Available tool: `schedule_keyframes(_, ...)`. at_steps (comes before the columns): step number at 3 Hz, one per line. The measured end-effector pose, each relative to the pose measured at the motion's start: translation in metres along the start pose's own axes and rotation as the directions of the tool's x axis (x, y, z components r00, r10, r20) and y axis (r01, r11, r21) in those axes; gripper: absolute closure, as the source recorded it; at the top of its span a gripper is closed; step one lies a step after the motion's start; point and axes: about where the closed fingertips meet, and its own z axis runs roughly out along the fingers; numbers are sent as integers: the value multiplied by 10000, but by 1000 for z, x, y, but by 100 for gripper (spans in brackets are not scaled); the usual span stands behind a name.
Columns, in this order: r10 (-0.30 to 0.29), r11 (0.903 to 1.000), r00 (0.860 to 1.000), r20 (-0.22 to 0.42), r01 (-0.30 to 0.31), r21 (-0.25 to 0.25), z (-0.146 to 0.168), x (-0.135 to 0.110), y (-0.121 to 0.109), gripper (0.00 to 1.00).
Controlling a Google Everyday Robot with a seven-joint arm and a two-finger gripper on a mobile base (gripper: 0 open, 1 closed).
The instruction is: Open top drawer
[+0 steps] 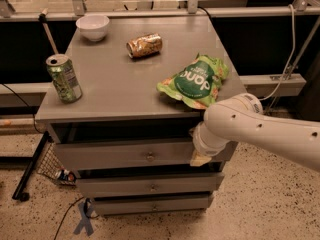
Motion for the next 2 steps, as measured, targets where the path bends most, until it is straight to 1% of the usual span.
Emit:
schedule_keyframes(1,6,10000,10000,6,-5,-11,1,1,1,65)
schedule_keyframes(2,-2,10000,10000,15,2,-18,-4,0,0,95)
